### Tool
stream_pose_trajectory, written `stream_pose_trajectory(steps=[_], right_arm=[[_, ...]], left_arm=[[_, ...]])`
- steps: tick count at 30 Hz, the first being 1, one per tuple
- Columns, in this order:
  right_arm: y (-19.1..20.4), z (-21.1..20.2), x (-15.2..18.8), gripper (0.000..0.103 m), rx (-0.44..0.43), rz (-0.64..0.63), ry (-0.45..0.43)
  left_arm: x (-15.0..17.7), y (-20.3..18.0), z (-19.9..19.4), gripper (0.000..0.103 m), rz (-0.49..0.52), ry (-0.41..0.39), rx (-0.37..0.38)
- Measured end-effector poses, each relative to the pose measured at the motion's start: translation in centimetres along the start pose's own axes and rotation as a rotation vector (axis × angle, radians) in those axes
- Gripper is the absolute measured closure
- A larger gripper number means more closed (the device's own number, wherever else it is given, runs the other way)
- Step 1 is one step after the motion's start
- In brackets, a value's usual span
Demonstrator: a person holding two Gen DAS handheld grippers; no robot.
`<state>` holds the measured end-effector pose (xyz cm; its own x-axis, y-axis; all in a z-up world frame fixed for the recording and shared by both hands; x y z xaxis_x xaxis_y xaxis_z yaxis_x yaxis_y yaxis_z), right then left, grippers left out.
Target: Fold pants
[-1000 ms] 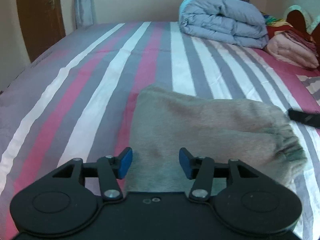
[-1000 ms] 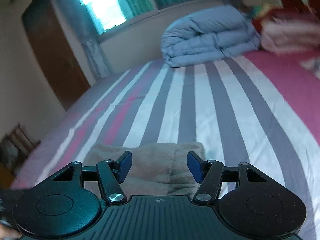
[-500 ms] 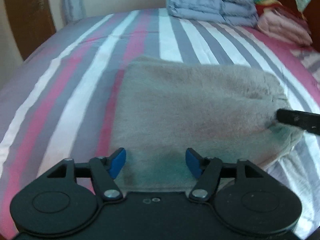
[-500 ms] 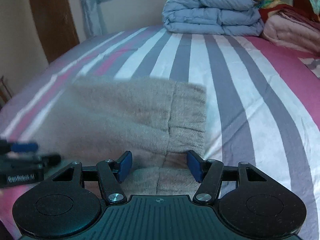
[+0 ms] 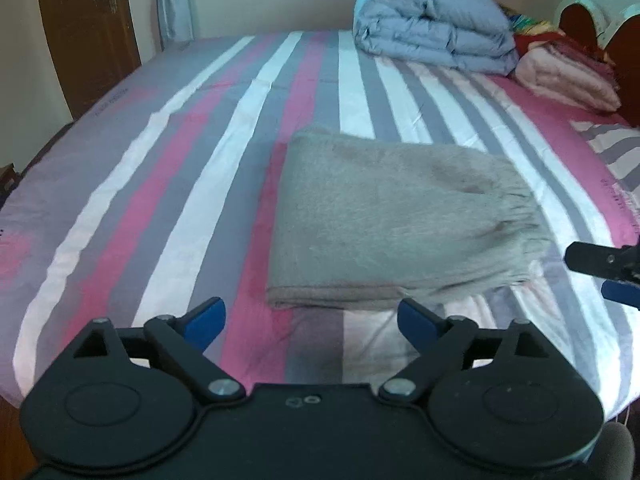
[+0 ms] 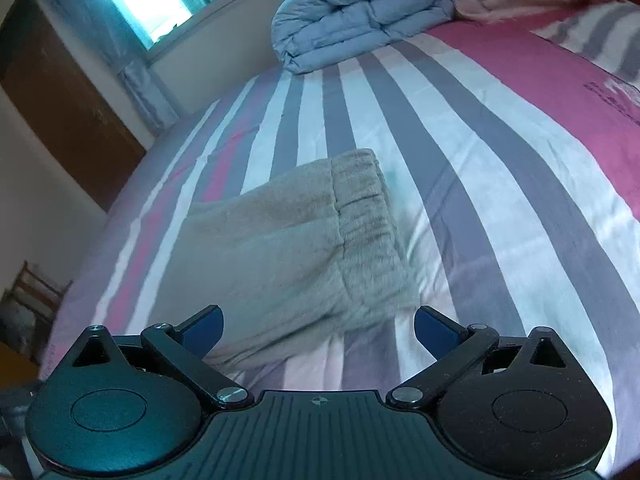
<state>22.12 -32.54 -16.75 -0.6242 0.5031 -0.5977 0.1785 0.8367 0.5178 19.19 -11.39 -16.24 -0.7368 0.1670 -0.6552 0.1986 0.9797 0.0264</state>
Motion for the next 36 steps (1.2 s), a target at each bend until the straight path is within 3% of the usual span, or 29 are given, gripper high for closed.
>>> stream_pose_trajectory(steps=[4, 9, 12, 18, 24, 29, 36], right_arm=[[1.2, -3.8, 1.0, 0.000, 0.047, -0.069, -0.042], [2.5, -7.7, 5.2, 0.000, 0.106, -0.174, -0.090], [2.8, -10.8, 7.0, 0.000, 0.133, -0.194, -0.166], [4.1, -16.4, 9.5, 0.000, 0.129, -0.234, -0.294], [5.5, -21.6, 11.9, 0.000, 0.136, -0.260, -0.391], [6.5, -24.1, 12.3, 0.000, 0.133, -0.277, -0.445], [7.5, -23.9, 12.7, 0.000, 0.152, -0.322, -0.464]], left_arm=[[1.2, -0.9, -3.4, 0.012, 0.010, -0.042, 0.000], [3.6, -2.3, -8.0, 0.008, 0.043, -0.104, 0.011], [4.9, -2.9, -10.9, 0.006, 0.052, -0.160, 0.015], [7.1, -4.0, -16.9, 0.006, 0.085, -0.277, -0.002], [8.9, -3.7, -21.5, 0.006, 0.051, -0.350, 0.019], [9.3, -3.5, -22.5, 0.006, 0.037, -0.372, 0.032], [8.9, -2.9, -21.6, 0.006, 0.010, -0.370, 0.015]])
Point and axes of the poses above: each gripper's, at about its wrist camera, not at the fingertips, and z roughly the way its jaws point, y to its left, x to its underside, the point moved 9 cm from there along z, roughly the way its jaws point, and after that the axes turned 1 degree about -z, right-handed, at the moved point
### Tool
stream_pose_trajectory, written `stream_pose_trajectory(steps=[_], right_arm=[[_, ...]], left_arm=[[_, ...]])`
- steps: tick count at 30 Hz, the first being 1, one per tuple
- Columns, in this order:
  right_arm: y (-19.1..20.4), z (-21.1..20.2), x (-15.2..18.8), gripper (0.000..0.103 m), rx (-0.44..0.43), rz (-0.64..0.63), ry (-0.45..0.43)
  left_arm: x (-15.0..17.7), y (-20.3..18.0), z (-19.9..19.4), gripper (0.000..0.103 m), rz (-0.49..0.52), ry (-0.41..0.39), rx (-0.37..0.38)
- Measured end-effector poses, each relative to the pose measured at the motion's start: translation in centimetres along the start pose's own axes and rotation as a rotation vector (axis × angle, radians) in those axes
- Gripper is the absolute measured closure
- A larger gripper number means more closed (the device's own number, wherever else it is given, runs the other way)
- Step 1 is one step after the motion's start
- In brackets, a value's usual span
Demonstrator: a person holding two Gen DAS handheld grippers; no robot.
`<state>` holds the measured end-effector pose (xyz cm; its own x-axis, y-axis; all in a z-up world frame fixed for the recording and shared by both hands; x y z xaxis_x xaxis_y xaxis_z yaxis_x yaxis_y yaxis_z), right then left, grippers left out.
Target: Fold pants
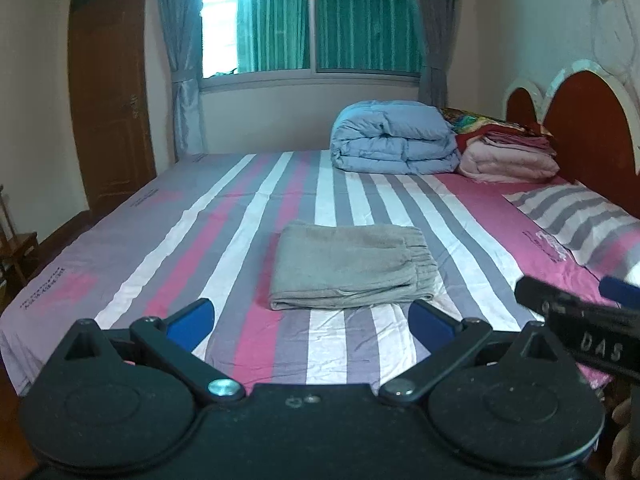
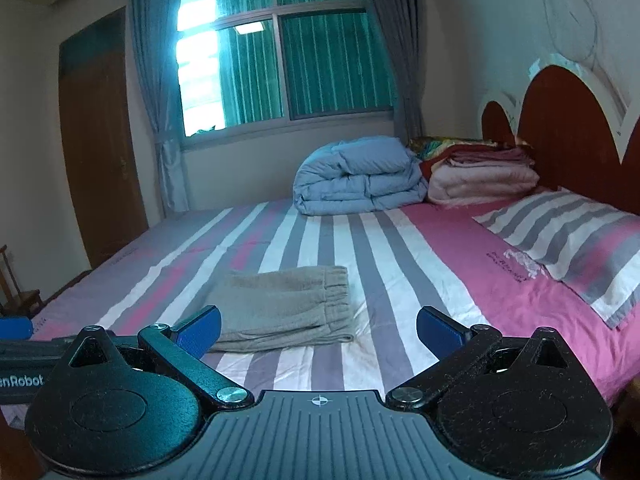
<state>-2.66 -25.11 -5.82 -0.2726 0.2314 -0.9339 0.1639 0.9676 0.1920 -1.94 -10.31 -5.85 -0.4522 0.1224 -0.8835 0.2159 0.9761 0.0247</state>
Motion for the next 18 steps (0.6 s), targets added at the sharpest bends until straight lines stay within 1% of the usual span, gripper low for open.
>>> stream_pose_trajectory(steps=[6, 11, 18], right_arm=[[-0.7, 0.9, 0.8, 0.000, -0.014, 0.017, 0.026], [-1.0, 0.5, 0.8, 0.000, -0.014, 0.035, 0.022], [-0.5, 0.5, 0.9, 0.000, -0.028, 0.027, 0.026]], left_arm=[[0.2, 0.1, 0.1, 0.006, -0.005, -0.007, -0.020], [0.4, -0.3, -0.3, 0.006, 0.013, -0.017, -0.011], [0.5, 0.1, -0.1, 0.006, 0.005, -0.016, -0.013]])
Point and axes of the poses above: each gripper's, at about its wrist camera, not at the fingertips, and z roughly the way its jaws point, y to its left, x to its underside, the point moved 9 cm from there along z, roughly the way its jaws point, and after that the axes turned 1 degree about -z, right-handed, at the moved point
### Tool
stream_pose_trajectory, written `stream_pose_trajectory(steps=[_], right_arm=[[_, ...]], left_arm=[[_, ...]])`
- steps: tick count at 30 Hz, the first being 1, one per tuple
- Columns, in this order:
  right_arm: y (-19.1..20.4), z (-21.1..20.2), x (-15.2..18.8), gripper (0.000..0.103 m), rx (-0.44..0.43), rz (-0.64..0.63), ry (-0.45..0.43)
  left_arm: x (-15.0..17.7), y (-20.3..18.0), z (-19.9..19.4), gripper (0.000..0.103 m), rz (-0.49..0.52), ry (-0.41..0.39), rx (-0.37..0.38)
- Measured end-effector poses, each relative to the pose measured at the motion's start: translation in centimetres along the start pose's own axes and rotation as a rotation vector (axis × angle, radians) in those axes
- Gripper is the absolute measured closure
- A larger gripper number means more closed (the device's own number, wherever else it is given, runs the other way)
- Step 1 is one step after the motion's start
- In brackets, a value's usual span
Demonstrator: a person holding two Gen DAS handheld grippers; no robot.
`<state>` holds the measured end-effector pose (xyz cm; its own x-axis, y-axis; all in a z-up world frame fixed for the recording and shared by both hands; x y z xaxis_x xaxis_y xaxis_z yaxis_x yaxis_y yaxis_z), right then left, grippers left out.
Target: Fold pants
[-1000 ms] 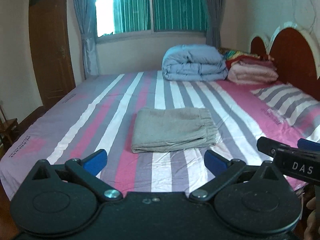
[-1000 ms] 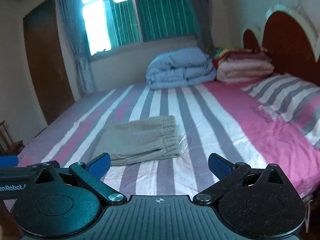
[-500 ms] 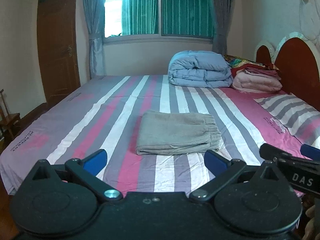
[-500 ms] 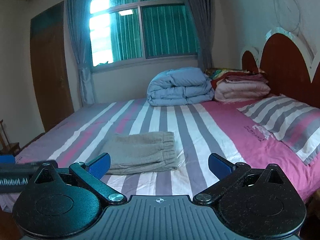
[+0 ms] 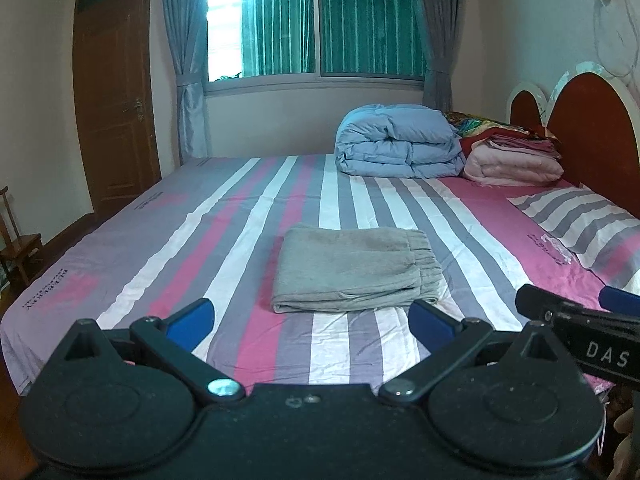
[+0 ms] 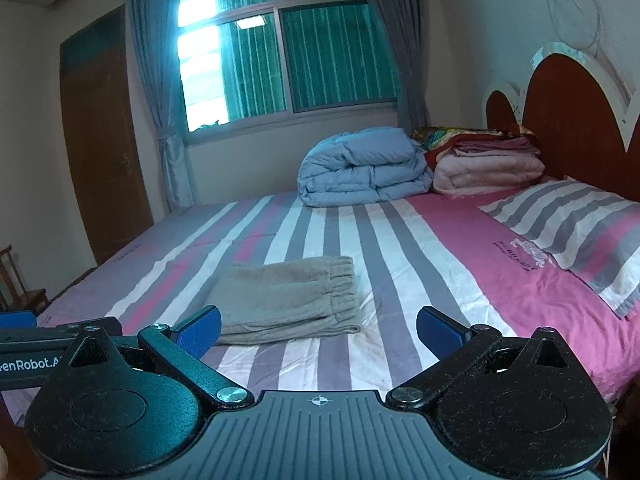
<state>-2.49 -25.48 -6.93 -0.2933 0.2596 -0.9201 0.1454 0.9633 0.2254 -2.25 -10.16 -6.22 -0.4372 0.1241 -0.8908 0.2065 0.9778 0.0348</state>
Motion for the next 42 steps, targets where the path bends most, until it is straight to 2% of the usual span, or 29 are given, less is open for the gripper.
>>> stream_pose_trajectory(steps=[42], right_arm=[[0.36, 0.15, 0.48, 0.000, -0.014, -0.007, 0.008]], left_arm=[[0.49, 0.47, 0.62, 0.006, -0.023, 0.031, 0.012]])
Point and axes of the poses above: each gripper's, at about its wrist camera, not at the fingertips, and z roughly the way its jaws point, y to its left, x to its underside, the point moved 9 cm from there along z, roughly the way its jaws point, and after that the axes turned 1 degree about -z, right-handed, at the moved point
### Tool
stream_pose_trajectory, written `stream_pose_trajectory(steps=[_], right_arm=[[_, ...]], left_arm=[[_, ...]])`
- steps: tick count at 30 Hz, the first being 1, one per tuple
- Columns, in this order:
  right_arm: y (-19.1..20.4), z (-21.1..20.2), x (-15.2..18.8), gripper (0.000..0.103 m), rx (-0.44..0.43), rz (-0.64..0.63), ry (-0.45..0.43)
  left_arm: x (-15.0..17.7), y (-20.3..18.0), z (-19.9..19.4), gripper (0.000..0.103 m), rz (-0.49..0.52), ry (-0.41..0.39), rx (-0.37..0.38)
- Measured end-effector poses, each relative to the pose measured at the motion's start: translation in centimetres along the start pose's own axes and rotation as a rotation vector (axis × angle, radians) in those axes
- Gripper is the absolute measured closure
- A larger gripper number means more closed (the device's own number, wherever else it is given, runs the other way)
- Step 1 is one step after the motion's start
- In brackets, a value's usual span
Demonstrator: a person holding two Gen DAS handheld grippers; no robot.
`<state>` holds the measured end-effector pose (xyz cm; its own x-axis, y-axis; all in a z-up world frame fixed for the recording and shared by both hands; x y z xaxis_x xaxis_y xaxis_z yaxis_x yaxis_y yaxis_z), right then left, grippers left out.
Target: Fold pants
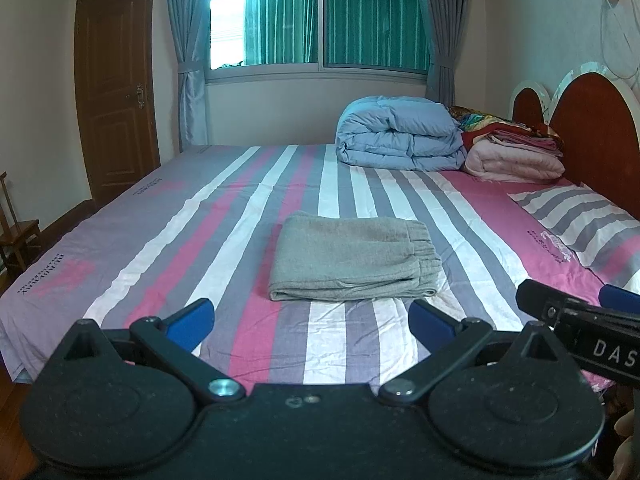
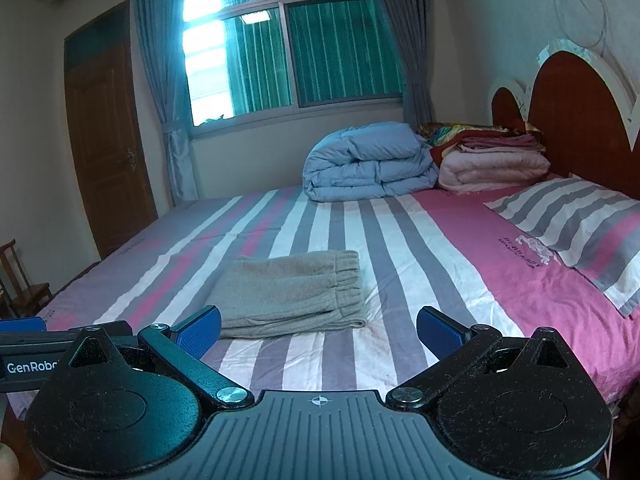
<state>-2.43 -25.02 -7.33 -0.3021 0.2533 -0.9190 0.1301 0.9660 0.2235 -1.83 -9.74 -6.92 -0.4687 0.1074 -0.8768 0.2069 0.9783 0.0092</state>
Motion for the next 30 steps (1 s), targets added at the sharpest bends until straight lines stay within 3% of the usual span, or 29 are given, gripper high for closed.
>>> stream_pose_trajectory(steps=[21, 27, 30], right_arm=[[-0.3, 0.2, 0.2, 0.000, -0.001, 0.000, 0.006], [-0.6, 0.1, 0.2, 0.000, 0.005, 0.007, 0.002], [-0.8, -0.1, 0.1, 0.000, 0.009, 0.007, -0.005]], left_arm=[[0.3, 0.0, 0.9, 0.006, 0.012, 0.007, 0.015], [0.4, -0.5, 1.1, 0.014, 0.017, -0.021, 0.060], [0.3, -1.0, 1.6, 0.007, 0.026, -0.020, 0.056]])
Point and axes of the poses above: each gripper's, at about its wrist camera, not at the fingertips, and z roughly the way its jaws point, y to its left, x to its underside, the point moved 9 cm from there along z, roughly the way its jaws point, and after that the axes turned 1 degree about -z, right-handed, at the moved point
